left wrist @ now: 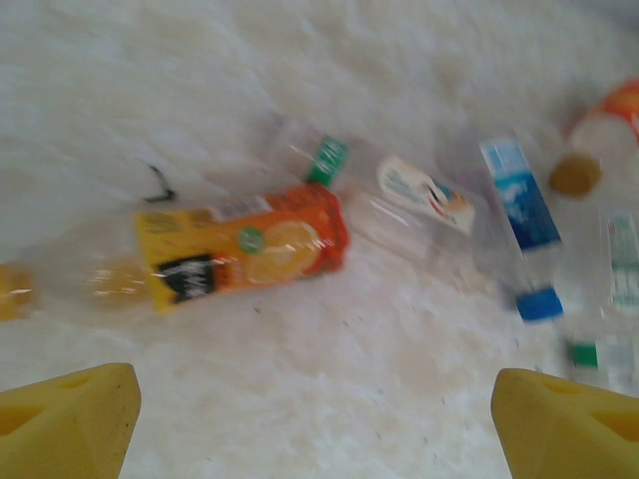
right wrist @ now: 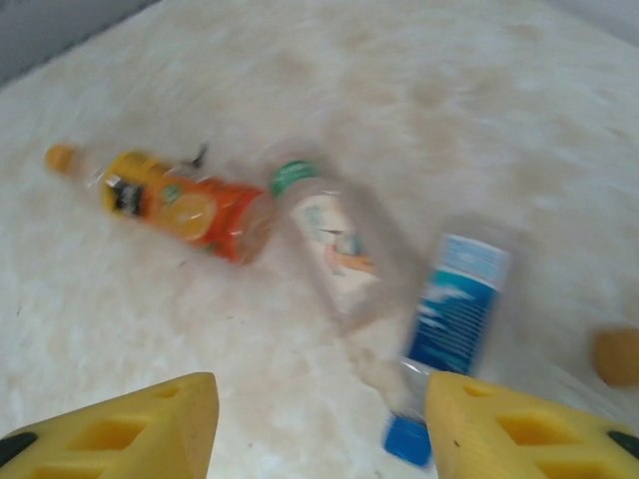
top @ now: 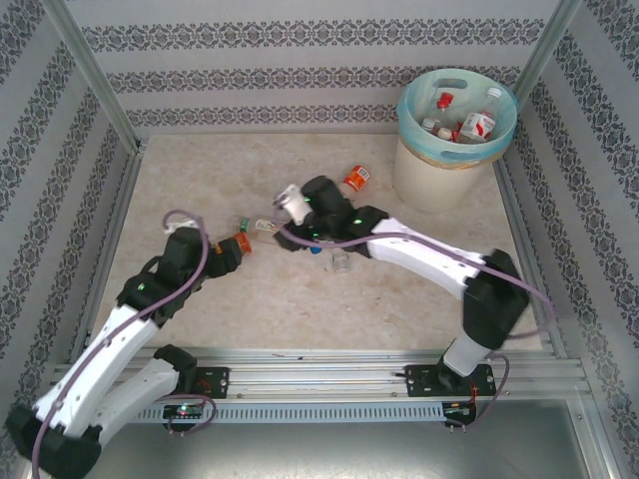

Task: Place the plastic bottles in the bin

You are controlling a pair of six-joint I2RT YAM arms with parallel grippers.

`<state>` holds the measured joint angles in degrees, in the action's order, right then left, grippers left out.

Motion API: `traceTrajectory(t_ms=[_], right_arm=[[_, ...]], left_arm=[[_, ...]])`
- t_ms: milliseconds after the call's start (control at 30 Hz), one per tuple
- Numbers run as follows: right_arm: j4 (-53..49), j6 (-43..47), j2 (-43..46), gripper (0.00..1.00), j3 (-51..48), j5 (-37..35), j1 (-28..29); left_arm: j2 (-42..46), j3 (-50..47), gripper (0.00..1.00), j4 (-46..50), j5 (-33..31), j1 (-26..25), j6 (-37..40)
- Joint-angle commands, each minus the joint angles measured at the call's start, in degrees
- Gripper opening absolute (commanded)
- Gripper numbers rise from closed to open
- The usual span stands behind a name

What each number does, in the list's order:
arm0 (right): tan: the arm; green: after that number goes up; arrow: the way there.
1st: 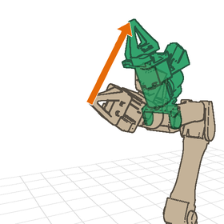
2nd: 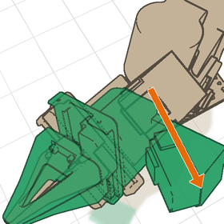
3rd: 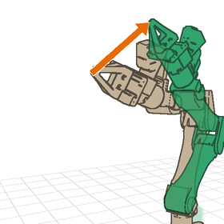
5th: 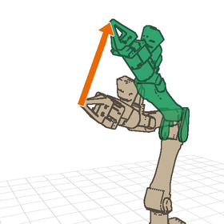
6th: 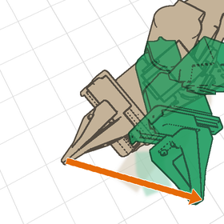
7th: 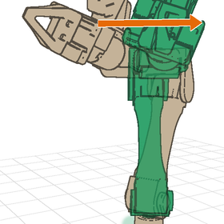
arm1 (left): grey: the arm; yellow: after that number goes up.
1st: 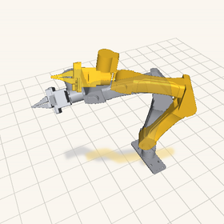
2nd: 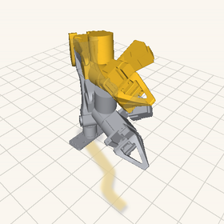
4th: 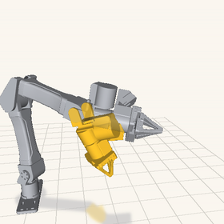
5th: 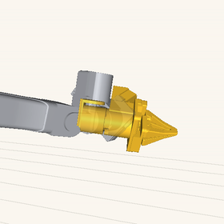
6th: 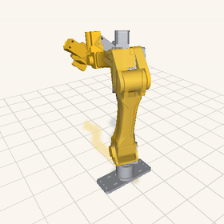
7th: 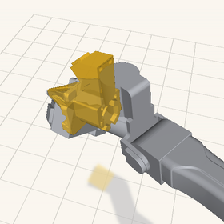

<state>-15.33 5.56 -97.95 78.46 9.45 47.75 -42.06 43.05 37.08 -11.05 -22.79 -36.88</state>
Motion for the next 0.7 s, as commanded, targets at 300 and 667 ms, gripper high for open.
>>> traceTrajectory(t_ms=[300,667], right_arm=[[-5.9,21.4,-34.6,0.68,35.6,8.4,7.3],[-30.1,25.8,-56.8,0.7,67.2,8.1,10.6]], left_arm=[[20.1,-0.5,0.9,15.1,-23.8,1.8,-4.6],[25.2,-0.8,0.9,16.8,-26.9,1.9,-2.8]])
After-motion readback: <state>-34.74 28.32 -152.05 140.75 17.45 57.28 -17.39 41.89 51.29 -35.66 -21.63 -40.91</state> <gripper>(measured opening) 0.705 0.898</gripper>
